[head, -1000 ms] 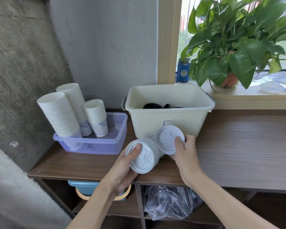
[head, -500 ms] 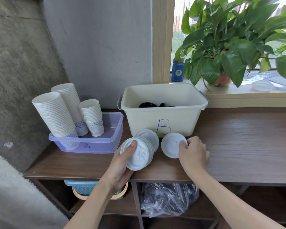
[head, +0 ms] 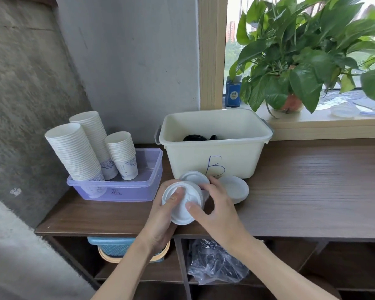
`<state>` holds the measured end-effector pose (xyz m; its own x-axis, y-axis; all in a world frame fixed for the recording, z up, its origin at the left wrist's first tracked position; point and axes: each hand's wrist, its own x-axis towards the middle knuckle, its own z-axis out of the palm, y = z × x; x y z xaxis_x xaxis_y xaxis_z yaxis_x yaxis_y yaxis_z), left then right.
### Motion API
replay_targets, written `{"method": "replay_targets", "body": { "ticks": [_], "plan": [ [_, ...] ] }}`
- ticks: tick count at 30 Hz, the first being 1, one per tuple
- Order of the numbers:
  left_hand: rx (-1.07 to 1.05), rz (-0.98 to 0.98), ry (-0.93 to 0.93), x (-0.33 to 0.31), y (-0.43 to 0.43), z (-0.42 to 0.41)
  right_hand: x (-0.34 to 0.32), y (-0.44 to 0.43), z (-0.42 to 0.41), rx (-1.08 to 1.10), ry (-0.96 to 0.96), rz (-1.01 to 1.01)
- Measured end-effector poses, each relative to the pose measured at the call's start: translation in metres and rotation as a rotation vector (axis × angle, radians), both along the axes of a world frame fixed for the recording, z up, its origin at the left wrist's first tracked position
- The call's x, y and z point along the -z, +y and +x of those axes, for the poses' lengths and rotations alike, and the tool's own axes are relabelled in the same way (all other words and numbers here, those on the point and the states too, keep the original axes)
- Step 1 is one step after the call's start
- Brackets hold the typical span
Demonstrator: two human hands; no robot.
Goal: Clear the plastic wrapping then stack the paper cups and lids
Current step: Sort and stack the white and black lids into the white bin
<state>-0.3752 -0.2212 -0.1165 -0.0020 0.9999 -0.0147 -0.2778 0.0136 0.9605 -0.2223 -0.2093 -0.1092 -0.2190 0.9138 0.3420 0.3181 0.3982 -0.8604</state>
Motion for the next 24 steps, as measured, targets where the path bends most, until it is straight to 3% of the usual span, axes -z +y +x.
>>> {"method": "replay_targets", "body": {
  "ticks": [14,24],
  "plan": [
    [-0.044,0.148,0.167,0.011,0.001,0.006,0.007,0.006,-0.011,0.094,0.281,-0.097],
    [-0.128,0.229,0.368,0.010,0.000,0.010,0.014,0.010,-0.011,-0.036,0.306,-0.232]
  ]
}}
